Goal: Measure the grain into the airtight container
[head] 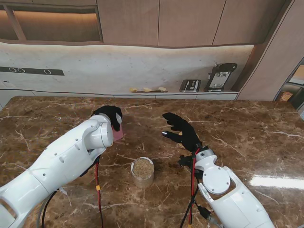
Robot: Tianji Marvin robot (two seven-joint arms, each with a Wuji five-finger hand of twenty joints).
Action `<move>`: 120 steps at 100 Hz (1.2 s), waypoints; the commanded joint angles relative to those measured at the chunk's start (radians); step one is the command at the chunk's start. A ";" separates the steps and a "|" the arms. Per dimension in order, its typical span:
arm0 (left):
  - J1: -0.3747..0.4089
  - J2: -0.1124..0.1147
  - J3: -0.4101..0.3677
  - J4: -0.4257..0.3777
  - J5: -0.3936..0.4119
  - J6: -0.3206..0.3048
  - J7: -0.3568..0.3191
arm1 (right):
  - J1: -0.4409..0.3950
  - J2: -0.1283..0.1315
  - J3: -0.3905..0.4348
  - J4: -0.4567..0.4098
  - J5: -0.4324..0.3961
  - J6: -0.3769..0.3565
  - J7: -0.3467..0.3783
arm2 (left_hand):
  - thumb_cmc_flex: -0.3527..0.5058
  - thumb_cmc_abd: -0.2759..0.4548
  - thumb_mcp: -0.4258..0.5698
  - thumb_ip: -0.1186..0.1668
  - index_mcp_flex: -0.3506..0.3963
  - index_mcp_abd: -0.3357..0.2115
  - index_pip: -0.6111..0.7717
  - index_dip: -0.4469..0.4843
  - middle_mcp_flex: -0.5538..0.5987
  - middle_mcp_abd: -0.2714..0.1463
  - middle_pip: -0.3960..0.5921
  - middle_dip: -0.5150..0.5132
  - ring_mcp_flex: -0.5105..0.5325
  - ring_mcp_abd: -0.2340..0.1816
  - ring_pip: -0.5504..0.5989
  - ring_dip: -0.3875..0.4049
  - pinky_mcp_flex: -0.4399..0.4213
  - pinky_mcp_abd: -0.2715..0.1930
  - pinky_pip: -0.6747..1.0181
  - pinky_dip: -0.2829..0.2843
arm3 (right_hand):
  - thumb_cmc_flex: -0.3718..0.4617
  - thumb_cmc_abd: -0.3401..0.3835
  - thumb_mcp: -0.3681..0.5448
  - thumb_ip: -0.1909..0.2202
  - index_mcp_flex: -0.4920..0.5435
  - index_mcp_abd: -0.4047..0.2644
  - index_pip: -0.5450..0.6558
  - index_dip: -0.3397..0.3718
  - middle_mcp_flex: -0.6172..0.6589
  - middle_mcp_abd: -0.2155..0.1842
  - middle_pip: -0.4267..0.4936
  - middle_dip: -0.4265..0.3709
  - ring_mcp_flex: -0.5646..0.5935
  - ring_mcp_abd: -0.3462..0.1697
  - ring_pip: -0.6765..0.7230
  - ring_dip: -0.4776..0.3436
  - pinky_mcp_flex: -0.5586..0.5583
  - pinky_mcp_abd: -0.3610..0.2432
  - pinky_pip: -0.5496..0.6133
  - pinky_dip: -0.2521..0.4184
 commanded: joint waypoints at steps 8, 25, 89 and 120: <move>0.007 0.005 0.002 0.000 0.003 0.013 -0.020 | -0.003 -0.002 0.000 0.005 0.006 0.009 0.013 | 0.097 0.170 0.238 0.033 -0.034 0.178 0.219 0.055 -0.020 -0.058 0.174 0.000 -0.072 -0.094 0.029 -0.045 -0.041 -0.041 -0.001 -0.022 | -0.027 0.002 -0.013 0.030 0.022 -0.029 -0.004 -0.011 0.010 -0.023 0.005 0.010 0.023 -0.041 0.003 0.009 0.006 -0.022 -0.004 0.026; 0.014 0.024 -0.010 -0.024 0.011 0.006 -0.068 | -0.001 -0.002 -0.004 0.006 0.004 0.011 0.013 | -0.163 0.199 0.327 0.132 -0.195 0.243 0.067 -0.014 -0.252 -0.052 0.261 -0.379 -0.240 -0.099 0.052 -0.243 -0.170 -0.018 -0.072 -0.024 | -0.029 0.002 -0.012 0.030 0.022 -0.030 -0.003 -0.012 0.012 -0.024 0.006 0.012 0.025 -0.042 0.004 0.012 0.006 -0.017 -0.001 0.030; 0.078 0.053 -0.106 -0.122 0.109 -0.050 -0.082 | -0.001 -0.001 -0.012 0.005 0.008 0.009 0.019 | -0.348 0.264 -0.349 0.138 -0.383 0.238 -0.436 -0.402 -0.574 -0.047 -0.073 -0.728 -0.721 -0.072 -0.409 -0.746 -0.674 0.184 -0.411 -0.274 | -0.028 0.004 -0.016 0.030 0.025 -0.030 -0.001 -0.014 0.019 -0.019 0.005 0.019 0.031 -0.027 0.006 0.018 0.007 -0.008 0.005 0.043; 0.159 0.054 -0.243 -0.278 0.154 -0.168 -0.033 | 0.001 0.000 -0.015 0.006 0.009 -0.001 0.024 | -0.298 0.344 -0.543 0.171 -0.307 0.294 -0.578 -0.533 -0.576 -0.094 -0.124 -0.809 -0.777 -0.180 -0.468 -0.864 -0.669 0.046 -0.750 -0.560 | -0.029 0.004 -0.016 0.030 0.026 -0.029 -0.001 -0.016 0.028 -0.029 -0.004 0.010 0.039 -0.036 -0.004 0.009 0.017 -0.015 -0.004 0.037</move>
